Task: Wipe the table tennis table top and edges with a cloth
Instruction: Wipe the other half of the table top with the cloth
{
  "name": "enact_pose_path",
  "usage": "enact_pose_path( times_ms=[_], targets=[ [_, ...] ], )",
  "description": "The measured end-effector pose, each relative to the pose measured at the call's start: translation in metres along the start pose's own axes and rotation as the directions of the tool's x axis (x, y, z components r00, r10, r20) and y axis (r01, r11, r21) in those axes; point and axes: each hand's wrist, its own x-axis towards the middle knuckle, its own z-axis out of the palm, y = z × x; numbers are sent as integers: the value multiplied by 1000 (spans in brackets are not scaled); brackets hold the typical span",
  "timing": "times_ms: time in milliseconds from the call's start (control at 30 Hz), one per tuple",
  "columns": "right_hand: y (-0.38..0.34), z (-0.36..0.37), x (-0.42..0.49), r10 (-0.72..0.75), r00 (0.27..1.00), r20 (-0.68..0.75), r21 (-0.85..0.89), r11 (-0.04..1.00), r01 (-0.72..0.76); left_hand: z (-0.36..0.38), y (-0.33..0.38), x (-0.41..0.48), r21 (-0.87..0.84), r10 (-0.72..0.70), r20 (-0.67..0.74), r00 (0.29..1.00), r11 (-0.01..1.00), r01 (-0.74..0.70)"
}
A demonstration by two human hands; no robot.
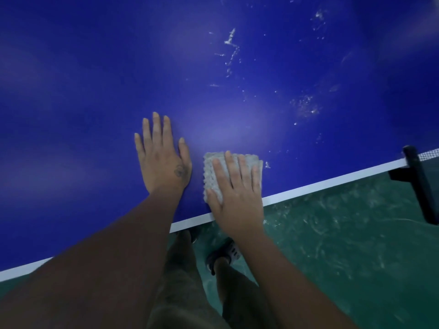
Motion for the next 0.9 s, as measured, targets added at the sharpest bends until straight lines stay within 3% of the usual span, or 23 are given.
enact_pose_path(
  times_ms=[167, 267, 400, 533, 600, 700, 767, 900],
  targets=[
    [91, -14, -41, 201, 979, 24, -69, 978, -199, 1, 8, 1, 11, -21, 4, 1000, 1000, 21],
    [89, -16, -33, 230, 973, 38, -102, 969, -225, 2, 8, 1, 7, -20, -2, 1000, 1000, 20],
    [39, -12, 23, 68, 998, -15, -12, 998, -68, 3, 8, 2, 2, -23, -18, 1000, 1000, 23],
    [3, -12, 63, 123, 990, -71, 57, 991, -119, 5, 8, 3, -6, -15, -43, 999, 1000, 15],
    [-5, -10, 44, 56, 997, -47, 79, 996, -52, 6, 8, 2, -15, -10, -52, 999, 1000, 10],
    [5, -4, -15, -210, 978, 4, 126, 970, 208, 8, 8, 3, -19, -10, -64, 998, 1000, 9],
    [29, -4, -46, -293, 955, 39, 136, 949, 285, 7, 8, 3, -19, -16, -61, 998, 1000, 15],
    [79, -13, -51, -224, 973, 64, 79, 973, 218, 6, 8, 2, -20, -13, -61, 998, 1000, 12]
  ],
)
